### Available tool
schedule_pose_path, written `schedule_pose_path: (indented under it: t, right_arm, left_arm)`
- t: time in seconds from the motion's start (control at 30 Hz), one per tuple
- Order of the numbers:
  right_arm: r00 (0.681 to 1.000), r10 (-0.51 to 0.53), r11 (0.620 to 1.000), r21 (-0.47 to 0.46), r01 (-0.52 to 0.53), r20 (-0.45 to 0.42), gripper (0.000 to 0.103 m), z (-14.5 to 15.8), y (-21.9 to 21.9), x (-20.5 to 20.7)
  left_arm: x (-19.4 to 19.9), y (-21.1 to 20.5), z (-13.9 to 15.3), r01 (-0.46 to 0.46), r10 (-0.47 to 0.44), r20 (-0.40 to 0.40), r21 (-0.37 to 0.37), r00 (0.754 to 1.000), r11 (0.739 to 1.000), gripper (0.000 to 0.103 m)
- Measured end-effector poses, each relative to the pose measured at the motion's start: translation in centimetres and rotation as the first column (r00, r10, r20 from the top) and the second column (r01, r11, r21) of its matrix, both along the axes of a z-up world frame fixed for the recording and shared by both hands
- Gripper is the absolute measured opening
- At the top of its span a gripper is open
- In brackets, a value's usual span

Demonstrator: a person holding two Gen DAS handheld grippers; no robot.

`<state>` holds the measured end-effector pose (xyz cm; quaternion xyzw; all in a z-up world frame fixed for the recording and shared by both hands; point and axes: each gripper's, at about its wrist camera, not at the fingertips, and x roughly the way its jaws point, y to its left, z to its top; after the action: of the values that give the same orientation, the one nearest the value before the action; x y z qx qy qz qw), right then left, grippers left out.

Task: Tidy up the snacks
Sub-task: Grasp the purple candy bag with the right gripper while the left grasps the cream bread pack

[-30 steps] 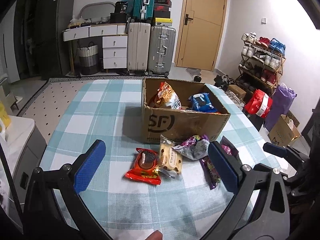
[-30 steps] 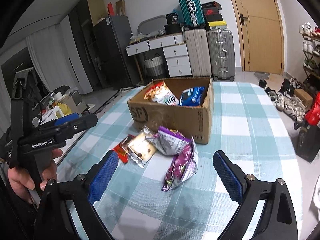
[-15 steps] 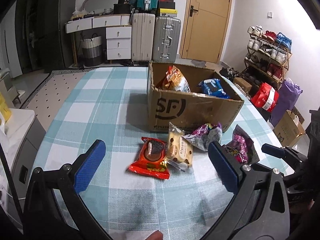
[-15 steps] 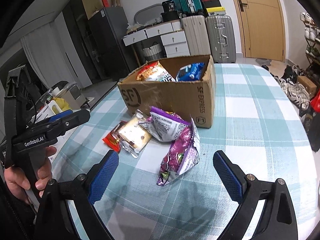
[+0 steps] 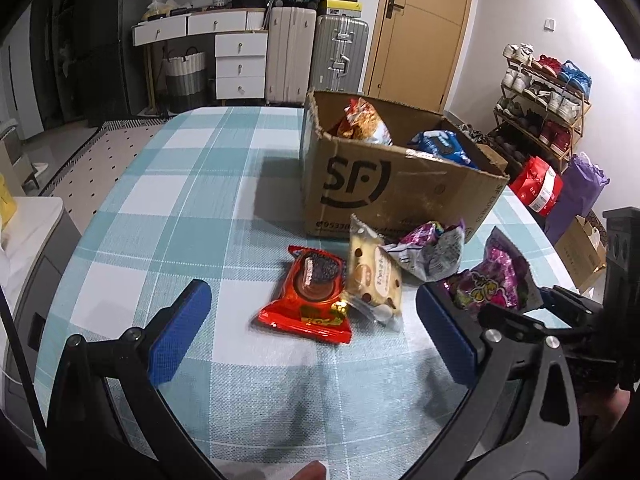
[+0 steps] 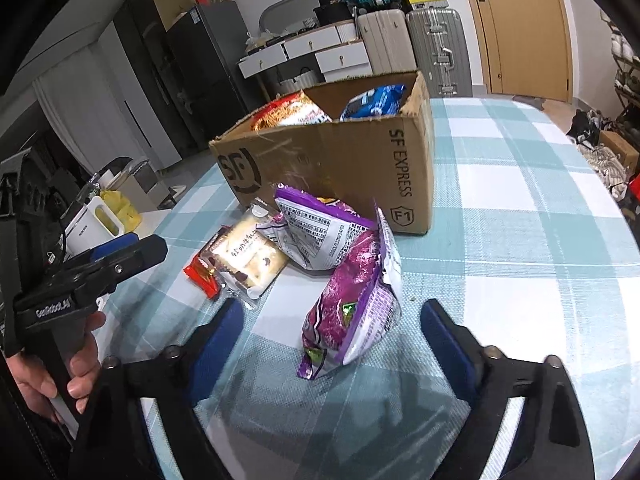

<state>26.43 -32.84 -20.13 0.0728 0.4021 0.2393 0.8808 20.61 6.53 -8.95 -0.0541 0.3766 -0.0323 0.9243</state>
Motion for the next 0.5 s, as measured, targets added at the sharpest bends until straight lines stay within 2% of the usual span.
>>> schedule_pose_path:
  t: [0.07, 0.1, 0.17, 0.27, 0.5]
  right_arm:
    - [1.0, -0.001, 1.0, -0.001, 0.001, -0.02, 0.071, -0.4, 0.1, 0.5]
    - [1.0, -0.005, 1.0, 0.005, 0.005, -0.03, 0.059, -0.7, 0.0, 0.7]
    - [0.999, -0.008, 0.999, 0.034, 0.01, -0.051, 0.046, -1.2, -0.4, 1.2]
    - [0.998, -0.005, 0.998, 0.06, 0.008, -0.058, 0.038, -1.5, -1.1, 1.4]
    - [0.998, -0.011, 0.996, 0.093, 0.017, -0.065, 0.037, -1.6, -1.9, 1.0]
  left_arm:
    - [0.3, 0.3, -0.3, -0.004, 0.004, -0.006, 0.0, 1.0, 1.0, 0.102]
    - [0.3, 0.4, -0.5, -0.007, 0.007, -0.008, 0.002, 1.0, 1.0, 0.102]
    - [0.7, 0.7, -0.8, -0.013, 0.013, -0.012, -0.001, 1.0, 1.0, 0.102]
    - [1.3, 1.1, -1.3, -0.02, 0.02, -0.027, -0.009, 0.999, 1.0, 0.102]
    - [2.0, 0.7, -1.8, -0.005, 0.004, -0.037, -0.012, 0.999, 1.0, 0.102]
